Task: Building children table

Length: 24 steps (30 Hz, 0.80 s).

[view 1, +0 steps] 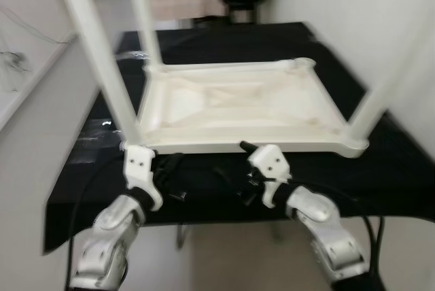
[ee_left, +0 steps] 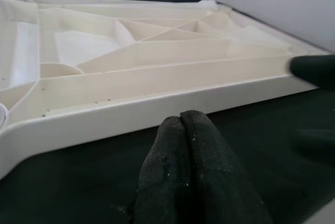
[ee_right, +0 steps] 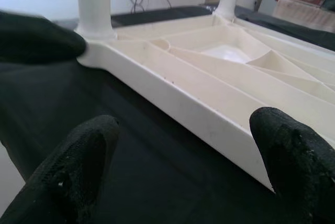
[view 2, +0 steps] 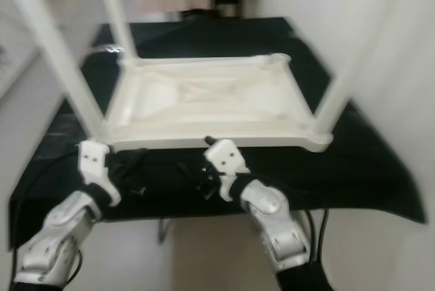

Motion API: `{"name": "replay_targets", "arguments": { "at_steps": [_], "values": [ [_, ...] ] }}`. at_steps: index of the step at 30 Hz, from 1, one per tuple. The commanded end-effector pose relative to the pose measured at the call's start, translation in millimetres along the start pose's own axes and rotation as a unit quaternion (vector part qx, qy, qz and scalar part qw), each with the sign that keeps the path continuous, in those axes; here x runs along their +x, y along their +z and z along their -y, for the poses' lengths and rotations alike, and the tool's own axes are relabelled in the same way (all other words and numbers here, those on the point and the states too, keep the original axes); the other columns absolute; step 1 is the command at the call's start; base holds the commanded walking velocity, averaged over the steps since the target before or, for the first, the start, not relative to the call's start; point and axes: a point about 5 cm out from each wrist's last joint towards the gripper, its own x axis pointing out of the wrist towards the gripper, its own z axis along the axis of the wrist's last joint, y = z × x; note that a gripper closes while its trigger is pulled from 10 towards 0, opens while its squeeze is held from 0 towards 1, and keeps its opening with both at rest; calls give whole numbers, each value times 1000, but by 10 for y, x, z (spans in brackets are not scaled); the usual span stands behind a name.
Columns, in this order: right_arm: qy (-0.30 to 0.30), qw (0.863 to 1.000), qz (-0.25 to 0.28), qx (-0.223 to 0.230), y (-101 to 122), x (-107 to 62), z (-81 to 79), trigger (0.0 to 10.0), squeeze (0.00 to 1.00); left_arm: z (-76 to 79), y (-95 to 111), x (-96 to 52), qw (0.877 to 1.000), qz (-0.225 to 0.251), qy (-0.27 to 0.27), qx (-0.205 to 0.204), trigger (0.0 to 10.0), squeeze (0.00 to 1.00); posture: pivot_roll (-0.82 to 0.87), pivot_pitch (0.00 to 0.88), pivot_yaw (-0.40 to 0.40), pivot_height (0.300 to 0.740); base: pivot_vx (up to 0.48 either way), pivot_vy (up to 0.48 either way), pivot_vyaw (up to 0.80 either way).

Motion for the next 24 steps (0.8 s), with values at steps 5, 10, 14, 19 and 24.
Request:
{"name": "replay_targets", "arguments": {
  "at_steps": [5, 10, 14, 19, 24],
  "values": [
    [-47, 999, -18, -1, -40, 30, 82, 10000, 0, -51, -35, -19, 1000, -8, 16, 7, 10000, 0, -52, 108, -30, 740, 0, 0, 0],
    [-56, 997, -43, -21, -44, 77, 127, 10000, 0, -48, -34, -13, 1000, -8, 17, 5, 10000, 0, -51, 110, -30, 740, 0, 0, 0],
    [-40, 994, -82, -64, -30, 177, 98, 10000, 0, -44, -33, -7, 1000, -8, 17, 4, 10000, 0, -52, 111, -30, 740, 0, 0, 0],
    [-30, 990, -103, -86, 77, 361, 155, 10000, 0, -30, -30, 1, 1000, -7, 15, 6, 10000, 0, -38, 116, -36, 740, 0, 0, 0],
    [-35, 988, -109, -101, 207, 533, 297, 10000, 0, -17, -26, -3, 1000, -7, 14, 8, 10000, 0, -31, 121, -41, 740, 0, 0, 0]
  ]
}}
